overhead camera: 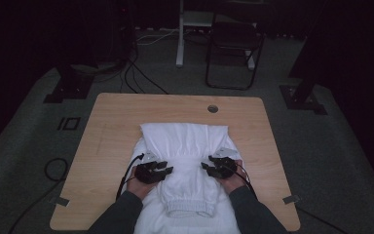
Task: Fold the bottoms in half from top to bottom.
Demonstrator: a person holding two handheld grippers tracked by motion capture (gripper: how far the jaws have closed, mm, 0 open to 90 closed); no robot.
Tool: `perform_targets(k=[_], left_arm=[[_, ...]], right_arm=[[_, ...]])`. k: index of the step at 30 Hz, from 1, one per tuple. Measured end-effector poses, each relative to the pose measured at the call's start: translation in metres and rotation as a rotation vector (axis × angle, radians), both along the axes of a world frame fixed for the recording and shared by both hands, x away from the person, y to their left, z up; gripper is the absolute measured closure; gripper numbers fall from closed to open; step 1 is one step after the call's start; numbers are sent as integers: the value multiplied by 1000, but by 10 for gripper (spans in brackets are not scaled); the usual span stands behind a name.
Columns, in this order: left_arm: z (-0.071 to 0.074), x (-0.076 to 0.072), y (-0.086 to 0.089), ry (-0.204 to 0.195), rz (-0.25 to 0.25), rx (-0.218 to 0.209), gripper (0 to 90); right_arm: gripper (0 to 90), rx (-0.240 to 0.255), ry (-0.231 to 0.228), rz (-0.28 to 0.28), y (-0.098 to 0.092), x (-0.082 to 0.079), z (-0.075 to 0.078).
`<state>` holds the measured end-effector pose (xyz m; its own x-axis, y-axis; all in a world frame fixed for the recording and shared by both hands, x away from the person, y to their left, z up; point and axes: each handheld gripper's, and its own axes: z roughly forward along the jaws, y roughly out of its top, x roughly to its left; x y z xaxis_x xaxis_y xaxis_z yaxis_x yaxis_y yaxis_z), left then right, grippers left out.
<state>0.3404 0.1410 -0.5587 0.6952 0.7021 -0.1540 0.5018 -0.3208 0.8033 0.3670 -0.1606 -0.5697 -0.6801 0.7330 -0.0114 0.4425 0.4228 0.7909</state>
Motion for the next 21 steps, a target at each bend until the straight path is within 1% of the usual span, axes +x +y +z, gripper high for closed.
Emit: perform_targets(k=[1, 2, 3, 5, 6, 7, 9, 10, 12, 13, 14, 16, 17, 18, 20, 21], left_arm=[[5, 0, 2, -17, 12, -5, 581], [5, 0, 2, -17, 12, -5, 561], [14, 5, 8, -34, 37, -23, 549], [26, 16, 15, -59, 80, -37, 523], [26, 16, 15, -59, 80, -37, 496], [40, 34, 25, -85, 142, -48, 464], [51, 51, 33, -97, 193, -67, 431], [56, 64, 38, -114, 236, -81, 392], [60, 82, 44, -115, 295, -90, 337], [60, 92, 48, -109, 329, -94, 305], [59, 101, 52, -96, 358, -106, 295], [53, 121, 59, -57, 416, -126, 278], [51, 126, 61, -38, 437, -132, 271], [47, 133, 64, -7, 461, -144, 258], [37, 142, 69, 41, 491, -167, 255], [32, 145, 70, 64, 507, -162, 247]], right_arm=[[525, -1, -4, 4, 0, -2, 0], [525, 0, 0, 1, 0, -3, 0], [525, 0, 0, 1, 0, -3, 0], [525, 3, 4, 2, 0, -2, 0], [525, 3, 4, 2, 0, -2, 0], [525, 1, 1, 2, 0, -3, 0], [525, 1, 0, 2, 0, -3, 0], [525, 2, 1, 1, 0, -3, 0], [525, 0, 0, 2, 0, -3, 0], [525, 1, -1, 2, 0, -3, 0], [525, 1, 0, 1, 0, -3, 0], [525, 2, 2, 1, 0, -3, 0], [524, 3, 3, 1, 0, -3, 0], [523, 3, 4, 2, 0, -3, 0], [520, 5, 5, 4, -1, -3, 0], [519, 7, 7, 4, -1, -2, 0]])
